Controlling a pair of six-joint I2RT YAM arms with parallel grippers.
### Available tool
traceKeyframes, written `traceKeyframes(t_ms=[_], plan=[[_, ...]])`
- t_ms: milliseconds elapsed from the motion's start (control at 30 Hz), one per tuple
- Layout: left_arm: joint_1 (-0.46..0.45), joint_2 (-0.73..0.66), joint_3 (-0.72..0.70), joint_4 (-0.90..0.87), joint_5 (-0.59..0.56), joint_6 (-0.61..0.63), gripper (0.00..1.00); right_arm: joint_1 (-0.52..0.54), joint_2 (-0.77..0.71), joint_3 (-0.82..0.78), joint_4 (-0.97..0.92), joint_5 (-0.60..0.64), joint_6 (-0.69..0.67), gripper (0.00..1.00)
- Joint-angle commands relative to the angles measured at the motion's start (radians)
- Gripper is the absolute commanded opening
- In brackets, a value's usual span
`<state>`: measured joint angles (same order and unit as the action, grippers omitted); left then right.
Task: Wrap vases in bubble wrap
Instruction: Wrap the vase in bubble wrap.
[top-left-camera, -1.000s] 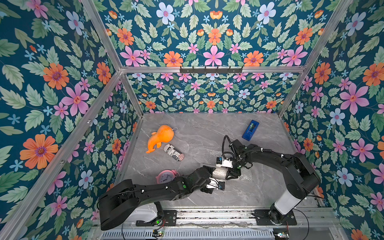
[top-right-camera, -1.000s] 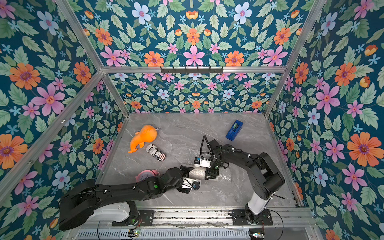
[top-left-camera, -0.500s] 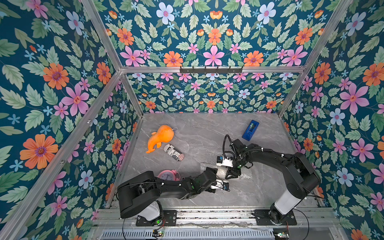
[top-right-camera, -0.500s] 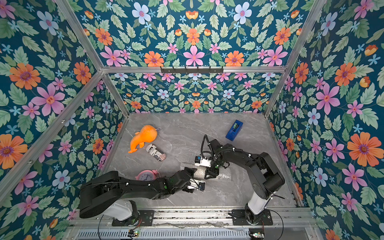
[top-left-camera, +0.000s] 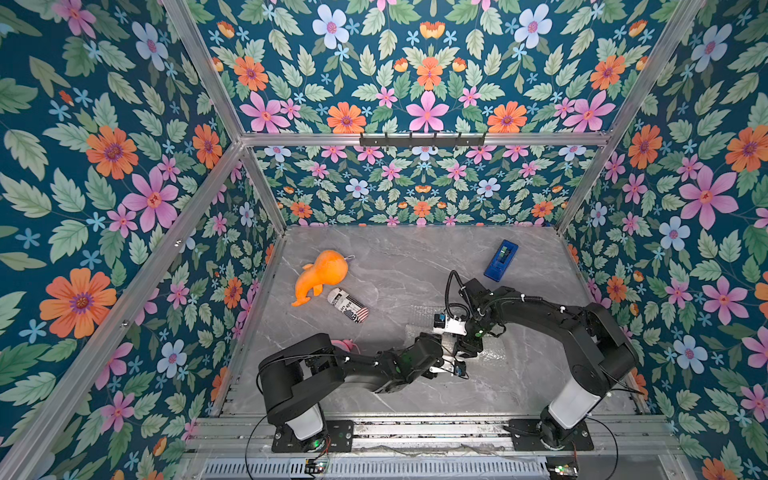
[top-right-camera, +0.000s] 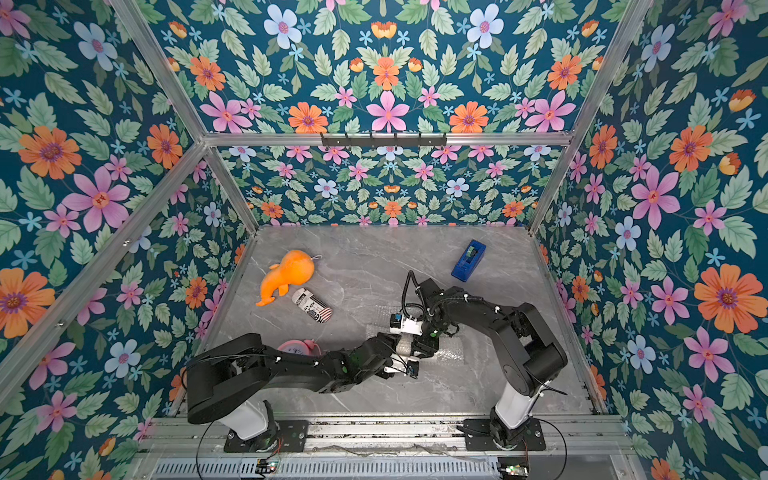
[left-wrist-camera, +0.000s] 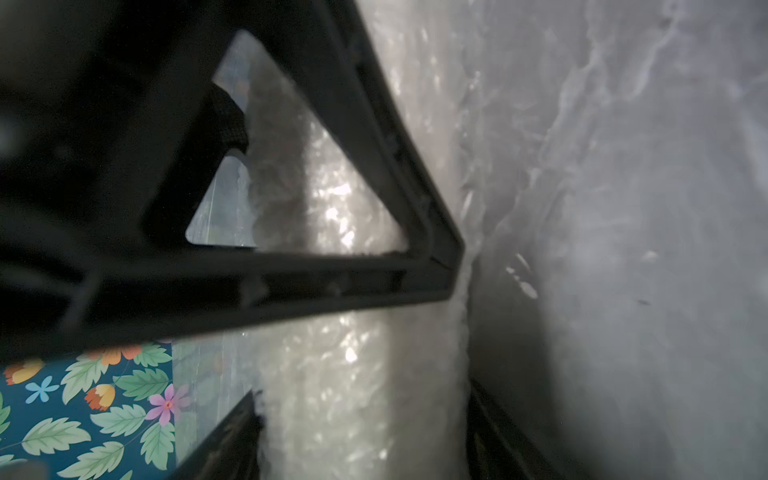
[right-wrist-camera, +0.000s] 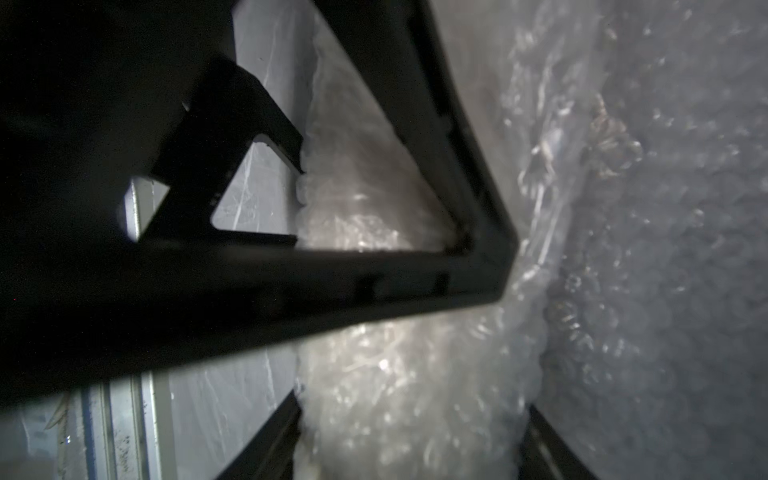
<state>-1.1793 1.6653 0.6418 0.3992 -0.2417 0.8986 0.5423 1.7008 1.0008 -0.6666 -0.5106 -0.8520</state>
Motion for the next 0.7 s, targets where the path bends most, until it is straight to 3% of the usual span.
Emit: traceKeyframes(t_ms=[0,100,233,300,400,667], plan=[[0.007,0.029,0.036,-0.138,0.039,-0.008,0.63,0.008,-0.009,-0.004,-0.060,-0.058,-0.068,0.58],[0.012,0.035,0.068,-0.229,0.070,-0.010,0.54,0.008,-0.051,-0.027,0.008,0.004,-0.043,0.72],[0.020,0.022,0.111,-0.365,0.135,-0.043,0.53,-0.017,-0.157,-0.059,0.089,0.020,-0.006,0.86],[0.022,0.020,0.134,-0.433,0.166,-0.066,0.51,-0.043,-0.206,-0.072,0.134,0.019,0.020,0.99],[0.033,0.033,0.187,-0.549,0.213,-0.126,0.50,-0.091,-0.285,-0.099,0.211,0.055,0.051,1.00],[0.082,0.108,0.350,-0.877,0.371,-0.358,0.50,-0.156,-0.578,-0.263,0.623,0.404,0.149,1.00]])
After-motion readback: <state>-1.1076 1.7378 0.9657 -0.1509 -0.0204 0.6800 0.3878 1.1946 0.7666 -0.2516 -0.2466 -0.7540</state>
